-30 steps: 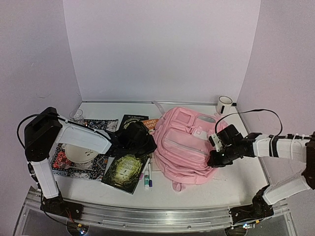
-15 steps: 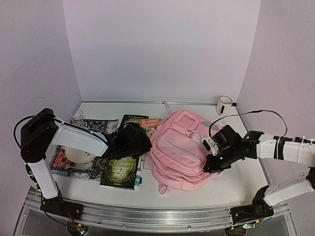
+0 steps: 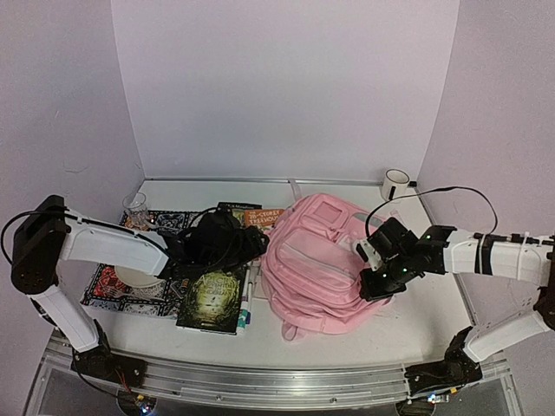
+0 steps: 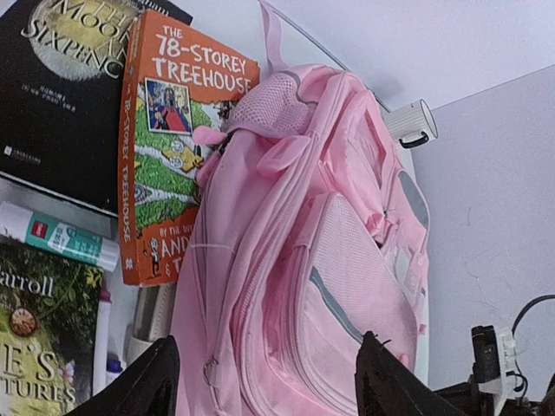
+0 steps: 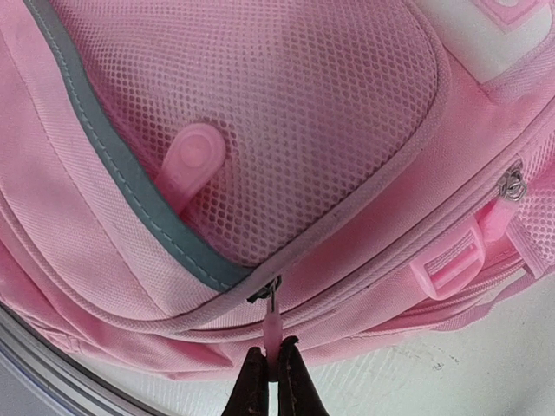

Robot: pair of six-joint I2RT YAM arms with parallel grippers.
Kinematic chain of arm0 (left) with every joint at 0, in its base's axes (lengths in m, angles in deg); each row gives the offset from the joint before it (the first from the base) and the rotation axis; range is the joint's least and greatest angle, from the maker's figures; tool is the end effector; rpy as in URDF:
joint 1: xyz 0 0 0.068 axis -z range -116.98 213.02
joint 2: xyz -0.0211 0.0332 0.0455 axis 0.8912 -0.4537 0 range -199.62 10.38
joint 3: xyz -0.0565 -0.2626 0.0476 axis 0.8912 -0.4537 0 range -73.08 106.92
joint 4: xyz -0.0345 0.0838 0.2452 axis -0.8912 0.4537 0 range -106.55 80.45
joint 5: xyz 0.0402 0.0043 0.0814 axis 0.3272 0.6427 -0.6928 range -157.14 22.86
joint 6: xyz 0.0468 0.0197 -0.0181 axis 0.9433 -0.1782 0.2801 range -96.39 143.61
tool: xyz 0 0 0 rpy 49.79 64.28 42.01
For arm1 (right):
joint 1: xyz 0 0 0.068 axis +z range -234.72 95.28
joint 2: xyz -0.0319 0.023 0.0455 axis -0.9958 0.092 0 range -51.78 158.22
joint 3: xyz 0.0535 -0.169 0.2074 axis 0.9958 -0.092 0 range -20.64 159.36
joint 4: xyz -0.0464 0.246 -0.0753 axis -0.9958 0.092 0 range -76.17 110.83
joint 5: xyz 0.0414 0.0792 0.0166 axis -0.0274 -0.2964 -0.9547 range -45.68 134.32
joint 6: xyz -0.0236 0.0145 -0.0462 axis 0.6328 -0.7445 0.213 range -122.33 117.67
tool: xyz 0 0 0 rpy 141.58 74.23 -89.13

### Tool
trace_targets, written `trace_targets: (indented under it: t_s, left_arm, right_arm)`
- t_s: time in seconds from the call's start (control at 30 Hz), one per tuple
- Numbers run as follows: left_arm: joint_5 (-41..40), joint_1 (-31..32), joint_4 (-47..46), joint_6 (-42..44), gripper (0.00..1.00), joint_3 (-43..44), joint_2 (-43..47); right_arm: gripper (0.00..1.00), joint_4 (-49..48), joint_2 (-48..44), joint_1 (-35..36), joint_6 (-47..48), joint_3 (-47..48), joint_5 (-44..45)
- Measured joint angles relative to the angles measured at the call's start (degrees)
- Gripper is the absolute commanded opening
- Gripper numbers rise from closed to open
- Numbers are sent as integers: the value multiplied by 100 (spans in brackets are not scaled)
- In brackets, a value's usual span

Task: Pack the student bag
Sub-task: Move the student bag to the center of the board.

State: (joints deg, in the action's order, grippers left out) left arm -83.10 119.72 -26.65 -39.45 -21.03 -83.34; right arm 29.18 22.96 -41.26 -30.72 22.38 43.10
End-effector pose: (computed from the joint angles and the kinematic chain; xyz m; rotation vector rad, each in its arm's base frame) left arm 0.2015 -0.2890 0.2022 -0.2999 2.2286 -0.9266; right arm 0.1918 0.1828 0.2102 -0.3358 2.4592 0.5938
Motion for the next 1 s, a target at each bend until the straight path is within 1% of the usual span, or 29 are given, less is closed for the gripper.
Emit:
trace_targets:
  t_s: [0.07,0.17,0.37,0.43,0.47,0.5,0.53,0.57,0.6,0.63,0.83,1.0]
  left_arm:
    - [202,10,19,-58,73,-49,71]
    - [560,116,98,-220,70,-131,71]
    - [1105,507,113,-443,60,-86,-267]
    - [1229,605,116,-486,54,-13,-477]
    - [1269,633,118,-491,50,40,-572]
    - [1296,655,117,-509,43,99,-668]
    - [1310,669,114,-545,34,160,-761]
    - [1325,675,106,-574,24,213,-841]
    - [1335,670,79,-630,11,236,-913]
    - [1341,665,44,-631,1,239,-976]
    - [1252,670,-299,-1145,0,232,-1212]
    - [917,693,-378,-1488,0,223,-1212]
  right_arm:
    - [0,-10,3,1,5,18,60]
    - [0,-54,17,1,5,24,129]
    - [0,-95,41,0,6,54,164]
    - [0,-105,53,-1,10,85,166]
    - [0,-115,64,-2,16,95,167]
    - [0,-123,76,-2,25,103,167]
    - [0,-125,93,-2,36,111,163]
    - [0,-128,109,-4,49,119,158]
    - [0,-133,117,-4,60,122,139]
    - [0,-138,125,-6,73,125,115]
    - [0,-149,131,-15,167,140,-64]
    - [0,-109,106,-18,292,140,-168]
